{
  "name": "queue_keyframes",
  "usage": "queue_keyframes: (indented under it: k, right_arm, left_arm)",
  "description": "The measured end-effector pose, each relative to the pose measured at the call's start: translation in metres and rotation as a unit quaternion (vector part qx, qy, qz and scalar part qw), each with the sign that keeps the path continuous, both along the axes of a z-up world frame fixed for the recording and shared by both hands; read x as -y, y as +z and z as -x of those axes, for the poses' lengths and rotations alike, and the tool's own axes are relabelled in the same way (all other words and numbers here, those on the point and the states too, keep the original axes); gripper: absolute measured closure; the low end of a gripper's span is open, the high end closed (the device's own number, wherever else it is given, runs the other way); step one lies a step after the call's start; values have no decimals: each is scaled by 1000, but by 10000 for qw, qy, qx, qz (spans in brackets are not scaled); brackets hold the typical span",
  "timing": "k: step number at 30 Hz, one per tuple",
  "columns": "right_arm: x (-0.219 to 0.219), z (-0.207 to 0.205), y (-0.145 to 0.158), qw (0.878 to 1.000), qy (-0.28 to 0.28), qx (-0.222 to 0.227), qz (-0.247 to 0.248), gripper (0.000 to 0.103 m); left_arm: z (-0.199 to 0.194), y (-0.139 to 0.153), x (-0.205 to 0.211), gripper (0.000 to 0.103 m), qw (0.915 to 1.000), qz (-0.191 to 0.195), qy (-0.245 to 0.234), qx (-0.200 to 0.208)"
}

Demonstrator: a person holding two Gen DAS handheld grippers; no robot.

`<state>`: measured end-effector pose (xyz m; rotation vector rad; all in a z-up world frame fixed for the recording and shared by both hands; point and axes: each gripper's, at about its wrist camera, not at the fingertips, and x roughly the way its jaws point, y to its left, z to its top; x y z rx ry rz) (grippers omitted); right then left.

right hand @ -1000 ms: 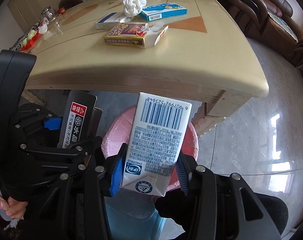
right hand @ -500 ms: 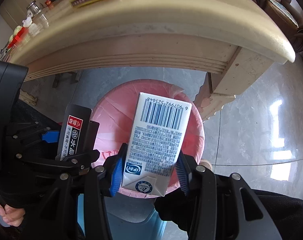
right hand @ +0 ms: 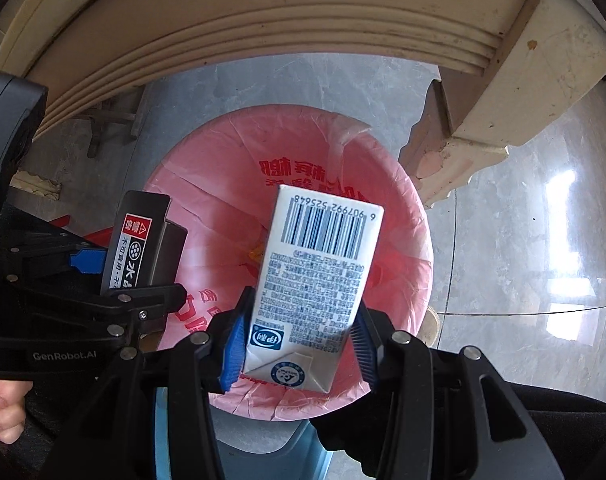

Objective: Collect trash
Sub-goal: 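Open the right tool dropping the milk carton while the left tool drops the black box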

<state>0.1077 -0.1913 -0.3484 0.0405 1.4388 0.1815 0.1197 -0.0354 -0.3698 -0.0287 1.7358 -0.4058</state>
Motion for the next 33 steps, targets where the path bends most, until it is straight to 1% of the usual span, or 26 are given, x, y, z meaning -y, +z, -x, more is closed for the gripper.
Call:
queue_keyframes:
  k: [4, 6, 8, 12, 14, 16, 19, 22, 28, 33]
  right_arm:
    - [5, -3, -14, 9998, -73, -146, -60, 58]
    - [6, -5, -18, 9998, -84, -183, -74, 58]
    - [5, -7, -20, 9997, -82, -229, -102, 58]
    - [5, -11, -28, 9993, -97, -325, -140, 58]
    - [5, -13, -30, 9991, -99, -374, -165, 58]
    - [5, -15, -33, 9989, -111, -415, -211, 58]
    - [6, -17, -37, 9982, -114, -470, -355, 57]
    - [5, -18, -40, 9982, -78, -501, -316, 57]
    - [1, -20, -42, 9981, -89, -531, -303, 56]
    - [4, -18, -42, 9981, -109, -533, -291, 53]
  left_arm:
    - [-7, -16, 6, 45, 9998, 4, 14, -185]
    - [-7, -20, 8, 45, 9997, -54, -36, -234]
    - [-7, -26, 10, 45, 9995, -24, -82, -316]
    - [-7, -31, 15, 44, 9991, -233, -235, -265]
    - [-9, -32, 13, 41, 9989, -268, -243, -288]
    - [-9, -31, 12, 38, 9987, -384, -250, -240]
    - [-11, -33, 10, 36, 9984, -426, -235, -291]
    - [-13, -35, 7, 32, 9982, -503, -202, -275]
    - [-14, -35, 7, 30, 9976, -612, -233, -213]
    - [-15, -34, 6, 29, 9975, -642, -236, -179]
